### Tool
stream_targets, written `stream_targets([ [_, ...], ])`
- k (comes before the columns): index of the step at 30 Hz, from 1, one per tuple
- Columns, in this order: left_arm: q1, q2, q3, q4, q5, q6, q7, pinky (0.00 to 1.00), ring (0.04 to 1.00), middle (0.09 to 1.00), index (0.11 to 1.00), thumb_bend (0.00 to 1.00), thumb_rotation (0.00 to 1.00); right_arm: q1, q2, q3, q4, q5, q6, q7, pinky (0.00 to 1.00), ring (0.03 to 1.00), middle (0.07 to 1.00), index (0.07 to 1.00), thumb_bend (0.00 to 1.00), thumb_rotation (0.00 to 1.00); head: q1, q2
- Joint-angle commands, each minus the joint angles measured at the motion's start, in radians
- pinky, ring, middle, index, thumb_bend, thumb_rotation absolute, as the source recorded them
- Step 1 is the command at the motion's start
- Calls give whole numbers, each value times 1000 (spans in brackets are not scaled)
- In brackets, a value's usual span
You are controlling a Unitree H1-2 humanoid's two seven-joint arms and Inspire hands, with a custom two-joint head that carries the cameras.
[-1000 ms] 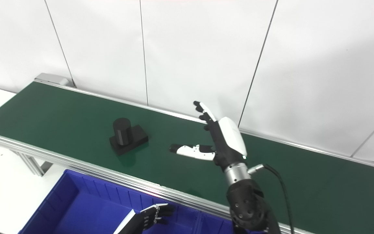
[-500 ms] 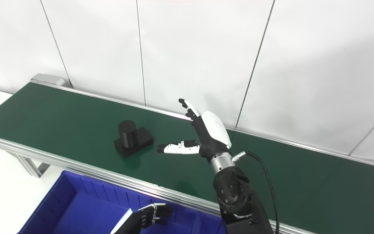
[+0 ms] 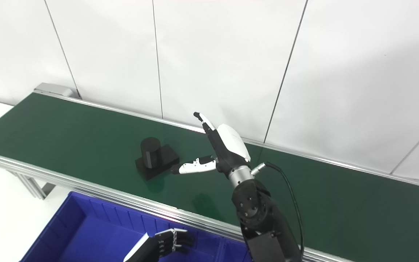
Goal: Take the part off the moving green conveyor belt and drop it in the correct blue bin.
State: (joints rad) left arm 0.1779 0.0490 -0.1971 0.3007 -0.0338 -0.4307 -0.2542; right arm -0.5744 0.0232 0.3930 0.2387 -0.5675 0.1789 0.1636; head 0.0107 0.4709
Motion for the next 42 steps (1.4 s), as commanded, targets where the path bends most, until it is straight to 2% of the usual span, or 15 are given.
stream_targets([
  [1,-11,-7,9,-15,-1,-39,-19,671,744,755,709,981,210,-58,25,2,-12,14,-46,-15,797,924,966,970,1000,295,1,1],
  [8,-9,-14,20,-14,-1,-39,-36,665,743,755,711,975,213,-79,43,9,39,22,-44,-34,786,915,962,964,1000,247,0,0],
  [16,-6,-24,31,-16,8,-39,-47,653,730,745,707,969,223,-101,63,22,105,27,-26,-40,799,901,966,962,998,258,4,1],
  [24,-3,-27,30,-16,12,-39,-50,660,725,737,702,967,221,-136,75,44,233,24,-63,-69,883,944,973,961,1000,243,2,4],
  [29,-4,-24,21,-21,30,-39,-33,651,711,720,695,980,228,-168,66,68,293,11,-88,-82,908,957,973,962,1000,239,3,4],
  [32,-4,-27,25,-18,16,-39,-49,664,715,718,694,981,212,-191,60,85,330,2,-101,-84,923,964,975,966,1000,215,3,4],
  [42,-2,-27,20,-21,23,-39,-43,655,702,707,693,985,219,-218,42,134,379,-36,-134,-90,919,970,970,969,1000,154,3,10],
])
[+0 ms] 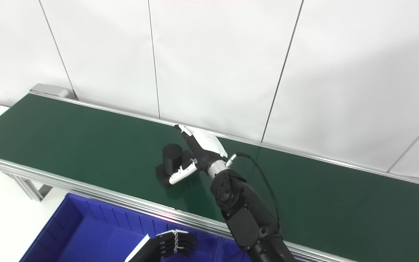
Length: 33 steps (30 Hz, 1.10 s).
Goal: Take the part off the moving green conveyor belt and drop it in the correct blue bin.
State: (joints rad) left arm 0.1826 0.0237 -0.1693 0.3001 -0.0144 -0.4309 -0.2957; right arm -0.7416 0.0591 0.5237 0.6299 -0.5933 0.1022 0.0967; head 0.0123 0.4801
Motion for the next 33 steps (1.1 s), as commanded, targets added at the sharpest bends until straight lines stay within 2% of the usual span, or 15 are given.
stream_targets([
  [1,-6,-3,-6,-20,1,-39,-3,654,701,705,692,986,220,-52,7,5,-5,-12,-62,-27,918,969,969,968,1000,154,1,1],
  [9,-3,-9,-3,-24,-4,-39,-6,645,696,704,691,981,212,-41,17,3,14,-12,-60,-38,896,946,963,956,979,174,3,7],
  [11,-1,-14,3,-23,-18,-39,-19,649,697,703,689,988,205,-36,21,0,18,-11,-56,-46,860,925,958,950,966,175,1,9],
  [13,0,-17,7,-24,-24,-39,-27,657,699,703,689,988,198,-26,25,-9,21,-1,-47,-49,739,882,941,934,924,170,1,10],
  [17,2,-26,20,-24,-31,-39,-44,657,698,700,690,988,198,-12,32,-32,31,24,-46,-62,628,820,905,897,860,123,2,12],
  [18,3,-28,24,-24,-31,-39,-47,656,697,699,691,988,199,-6,35,-40,37,32,-56,-75,572,743,861,873,831,77,2,14],
  [20,4,-32,31,-23,-37,-39,-58,657,697,700,692,986,201,4,39,-52,51,45,-80,-98,516,660,812,849,807,29,2,14],
  [22,5,-34,35,-24,-37,-39,-63,660,697,701,694,986,203,10,40,-57,67,52,-97,-116,507,551,712,790,741,5,2,15],
  [23,6,-36,38,-24,-40,-39,-68,660,696,701,695,986,207,12,39,-56,73,52,-101,-121,522,547,686,767,718,2,2,17],
  [25,6,-39,44,-23,-43,-39,-75,665,694,700,696,987,200,15,37,-51,79,46,-102,-130,553,546,533,716,590,0,2,17],
  [26,6,-41,47,-22,-44,-39,-79,664,692,699,698,987,205,16,35,-49,80,44,-100,-133,553,538,500,626,556,0,2,17],
  [27,6,-42,51,-23,-45,-39,-83,664,691,698,698,987,207,17,35,-48,82,41,-94,-139,553,534,484,580,539,0,1,21],
  [29,6,-45,57,-25,-45,-39,-90,661,690,698,701,982,209,19,36,-48,84,38,-84,-147,438,413,485,547,516,0,1,21],
  [32,5,-47,64,-25,-40,-39,-94,656,689,697,702,979,210,27,36,-48,86,28,-75,-171,400,389,484,541,512,0,-2,21],
  [33,4,-50,69,-23,-48,-39,-105,656,689,697,701,980,212,33,34,-46,77,21,-64,-176,359,374,479,549,509,0,-3,22],
])
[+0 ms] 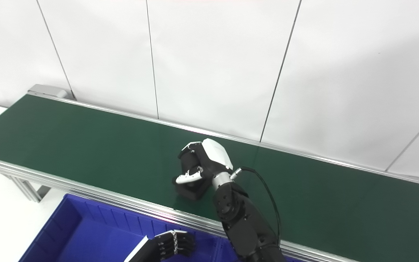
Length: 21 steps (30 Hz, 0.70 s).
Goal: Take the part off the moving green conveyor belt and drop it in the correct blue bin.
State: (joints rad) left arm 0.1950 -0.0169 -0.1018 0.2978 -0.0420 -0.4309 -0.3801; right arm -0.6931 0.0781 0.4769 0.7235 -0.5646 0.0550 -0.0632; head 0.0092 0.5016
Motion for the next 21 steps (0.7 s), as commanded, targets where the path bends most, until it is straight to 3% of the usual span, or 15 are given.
stream_targets([
  [1,-9,-11,6,-20,-27,-39,-29,664,691,697,703,975,199,-11,13,3,-23,-14,-9,-19,356,371,482,553,508,0,0,0],
  [8,-11,-12,19,-18,-24,-39,-39,663,691,701,708,969,200,22,5,-6,-53,-36,-17,-75,331,362,478,559,506,0,-1,3],
  [13,-11,-11,25,-19,-22,-39,-42,658,689,700,710,971,209,55,3,-30,-89,-30,-25,-119,395,382,490,547,510,0,-7,6],
  [21,-7,-10,27,-29,-29,-39,-51,656,686,701,713,957,185,162,-21,-89,-302,-13,-32,-151,376,379,486,565,505,0,-30,25],
])
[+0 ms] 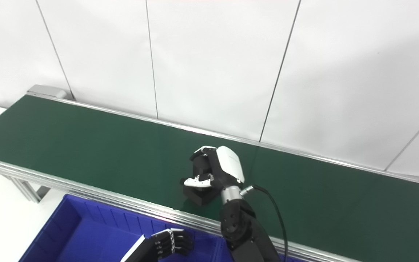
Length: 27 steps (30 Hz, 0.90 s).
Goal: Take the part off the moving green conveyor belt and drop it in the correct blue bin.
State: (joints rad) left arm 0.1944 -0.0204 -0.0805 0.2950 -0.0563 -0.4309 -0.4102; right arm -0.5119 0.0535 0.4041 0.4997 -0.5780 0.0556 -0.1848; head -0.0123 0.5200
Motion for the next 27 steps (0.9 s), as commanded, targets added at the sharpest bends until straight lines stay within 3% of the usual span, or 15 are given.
stream_targets([
  [1,-5,-8,9,-26,-22,-39,-27,673,693,704,714,959,179,-5,0,-23,-108,1,-29,-29,365,376,486,567,505,0,-10,7],
  [8,2,-11,25,-37,-30,-39,-52,694,708,716,719,941,179,136,-4,-75,-368,29,26,11,361,381,496,566,505,0,-51,37],
  [12,11,-8,26,-53,-32,-39,-58,712,715,722,725,920,184,227,-3,-94,-497,42,20,24,381,386,498,562,506,0,-73,61],
  [20,33,2,37,-94,-49,-39,-78,725,728,735,740,890,199,364,-9,-120,-675,52,28,59,319,403,503,564,489,0,-129,105],
  [27,57,22,66,-128,-91,-39,-119,737,743,739,744,876,190,489,-24,-127,-800,14,97,109,309,413,503,559,490,0,-195,166],
])
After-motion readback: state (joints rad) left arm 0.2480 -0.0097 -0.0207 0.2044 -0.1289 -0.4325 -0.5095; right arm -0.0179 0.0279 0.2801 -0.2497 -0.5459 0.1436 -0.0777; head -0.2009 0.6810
